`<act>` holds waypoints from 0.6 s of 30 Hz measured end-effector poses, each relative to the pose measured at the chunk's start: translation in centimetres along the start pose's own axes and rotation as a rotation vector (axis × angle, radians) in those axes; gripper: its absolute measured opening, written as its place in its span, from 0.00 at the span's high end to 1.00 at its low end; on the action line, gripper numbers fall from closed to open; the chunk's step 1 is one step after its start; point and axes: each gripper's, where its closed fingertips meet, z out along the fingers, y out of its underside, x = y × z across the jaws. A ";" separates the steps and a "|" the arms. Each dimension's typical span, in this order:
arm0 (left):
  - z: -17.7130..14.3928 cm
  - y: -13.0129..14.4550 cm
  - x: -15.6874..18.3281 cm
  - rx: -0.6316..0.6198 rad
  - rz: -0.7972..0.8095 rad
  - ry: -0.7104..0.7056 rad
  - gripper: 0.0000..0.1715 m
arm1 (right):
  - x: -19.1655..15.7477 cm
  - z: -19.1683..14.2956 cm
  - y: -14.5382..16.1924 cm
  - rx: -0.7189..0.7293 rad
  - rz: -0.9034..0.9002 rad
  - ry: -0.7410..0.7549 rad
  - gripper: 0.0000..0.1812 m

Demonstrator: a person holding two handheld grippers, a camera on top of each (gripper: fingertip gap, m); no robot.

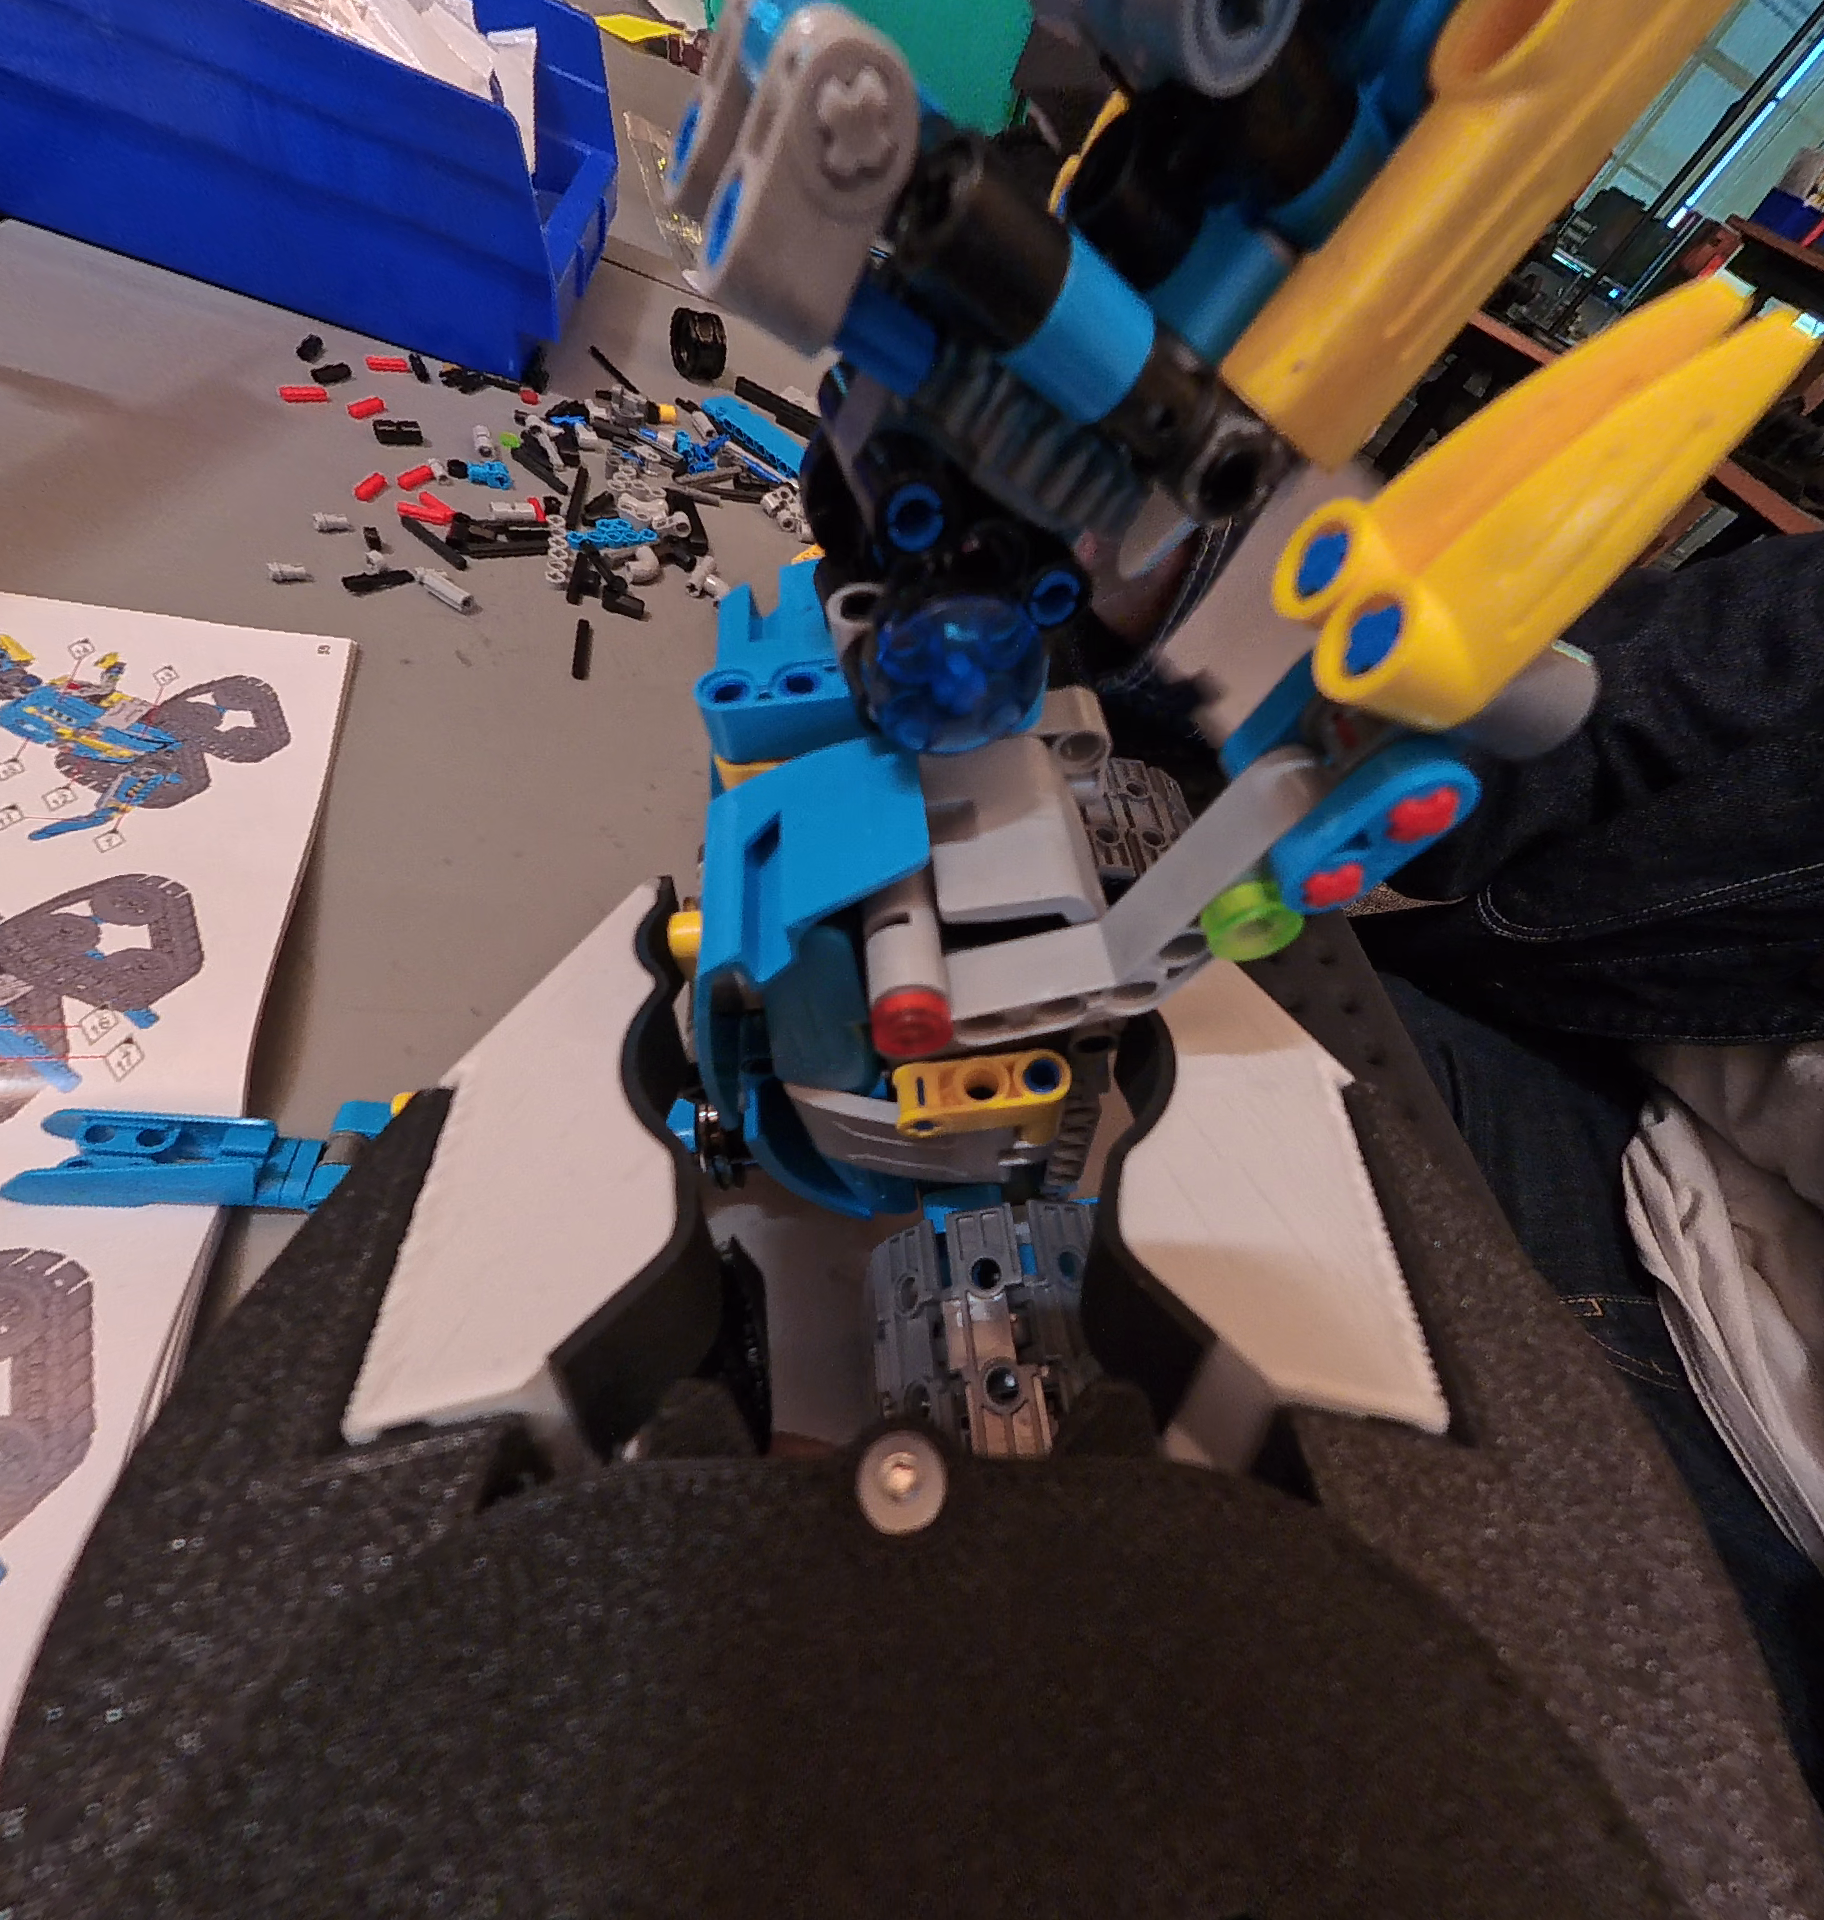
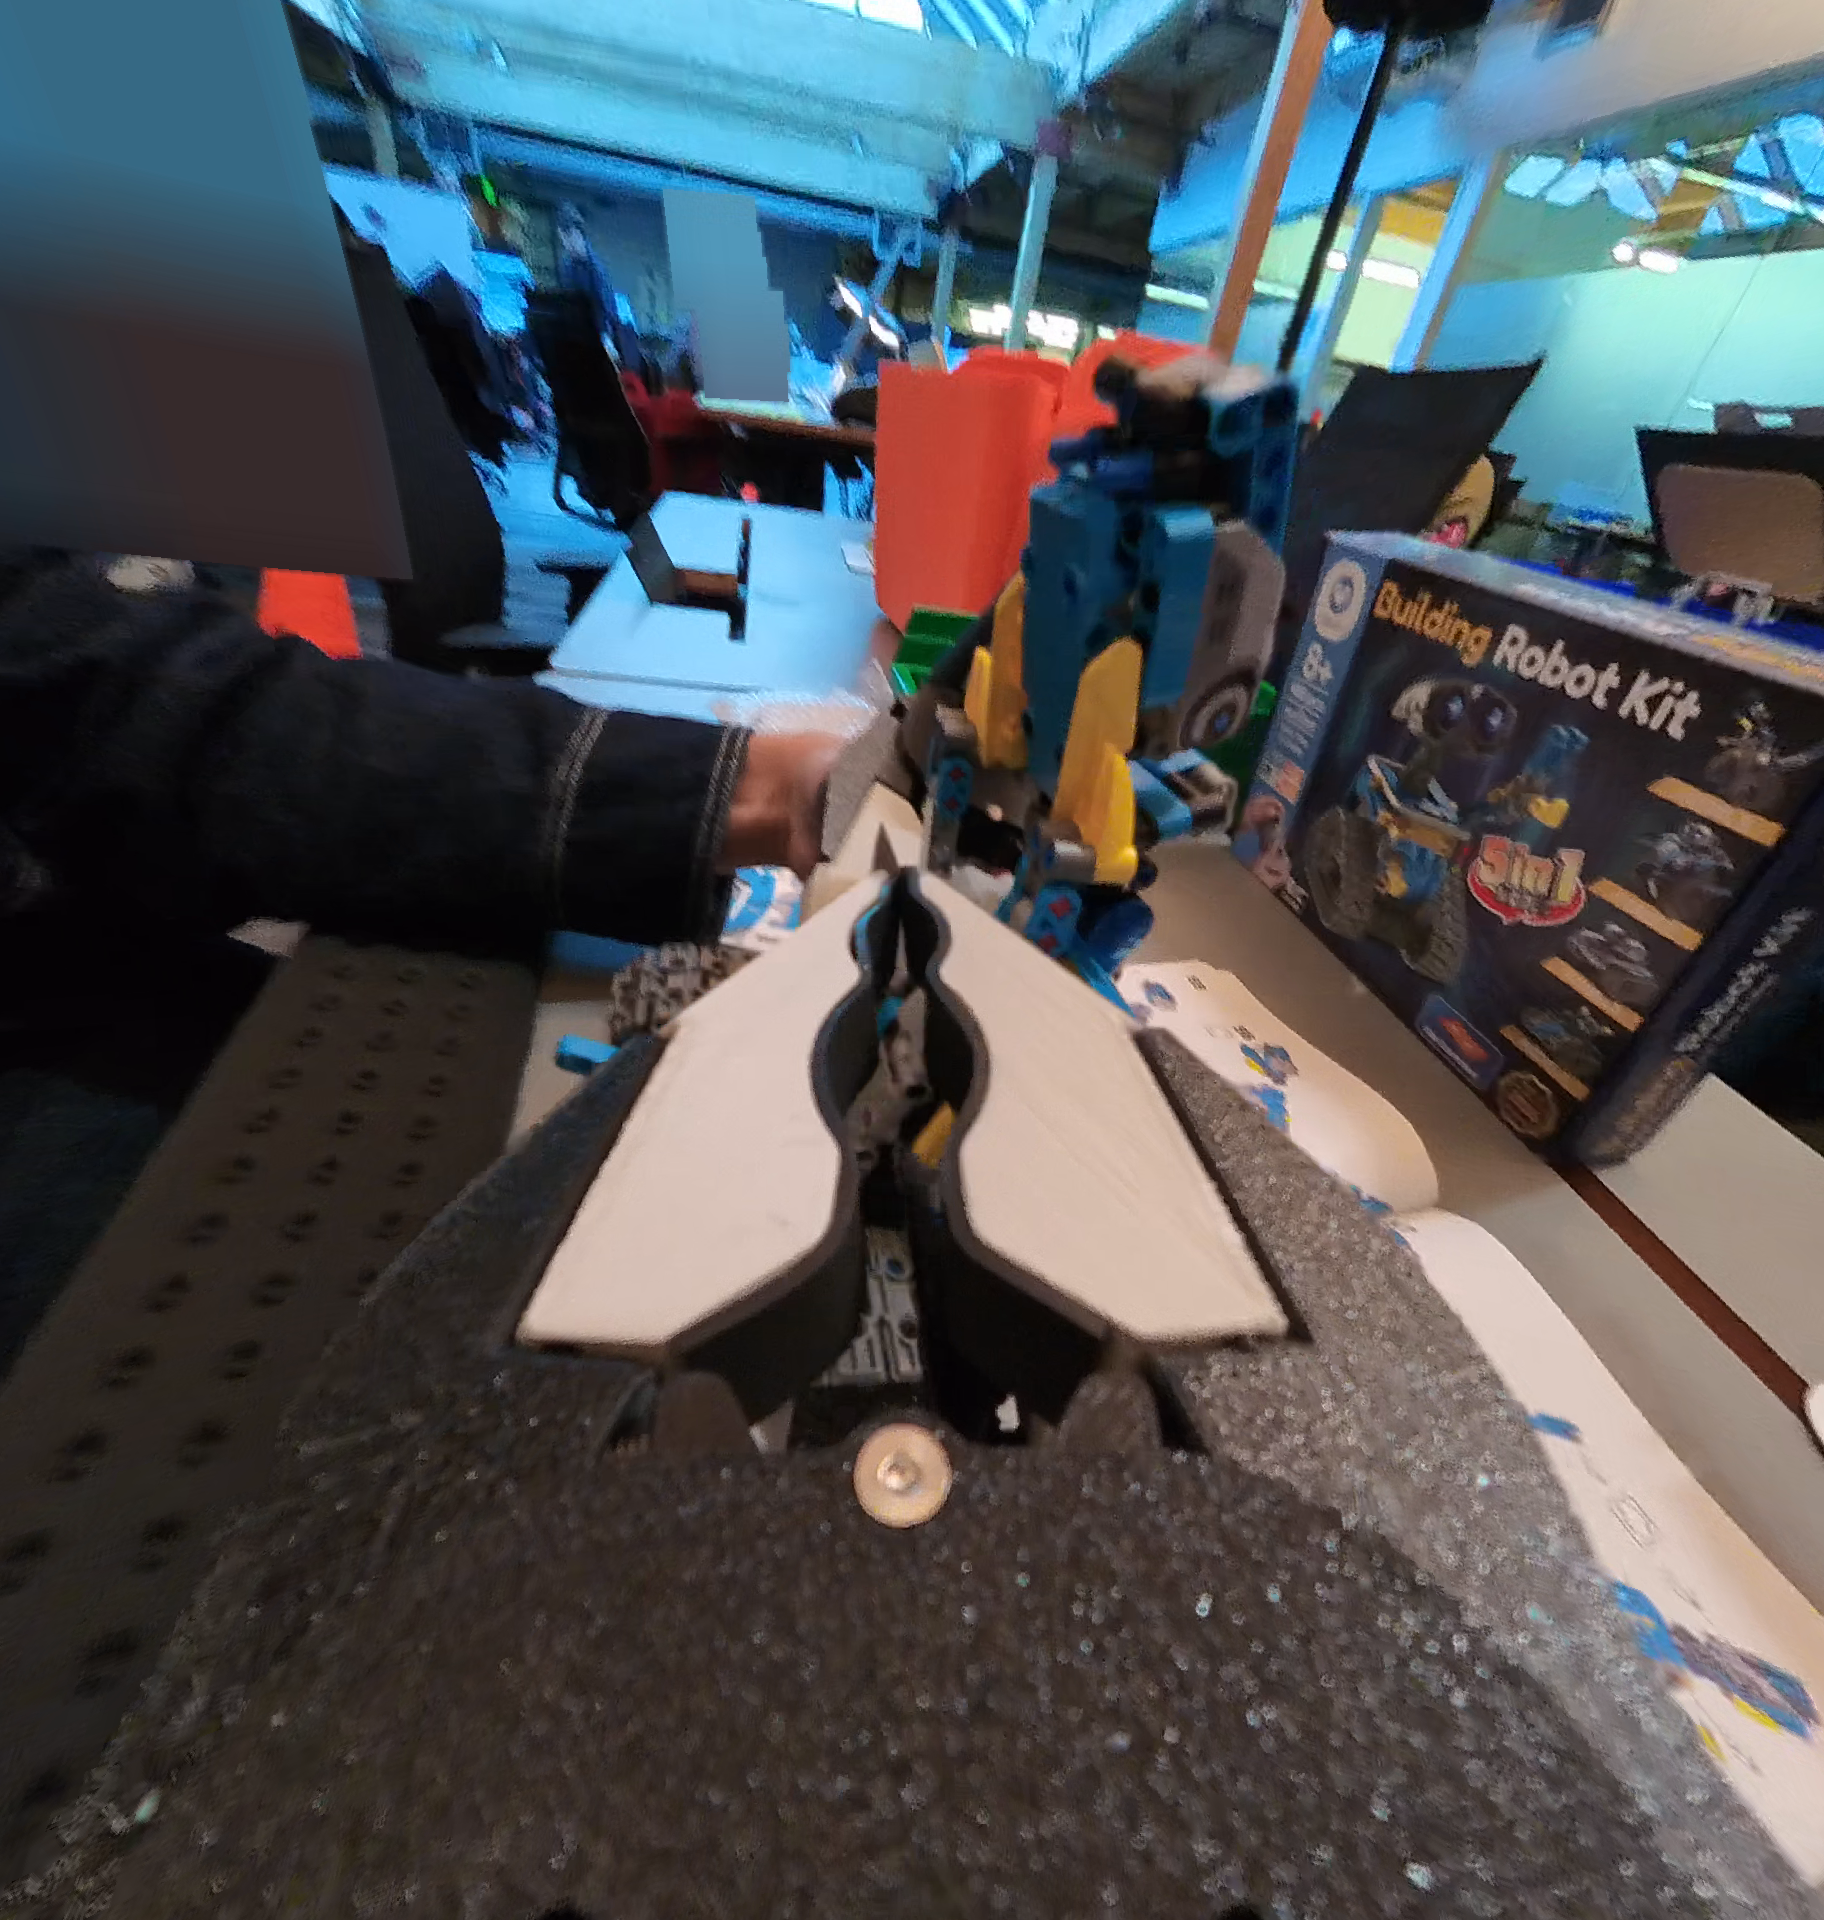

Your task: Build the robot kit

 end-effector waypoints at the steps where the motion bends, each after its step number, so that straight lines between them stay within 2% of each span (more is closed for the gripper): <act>1: 0.0 0.0 0.0 0.000 0.000 0.000 0.51 | 0.1 -0.2 -0.3 0.011 0.009 0.000 1.00; 9: 0.0 0.0 0.0 0.000 0.003 -0.002 0.51 | 0.4 0.2 1.4 -0.069 0.061 -0.008 1.00; 18: 0.0 0.0 0.0 -0.001 0.005 -0.003 0.51 | 0.3 0.4 2.0 -0.096 0.067 -0.011 1.00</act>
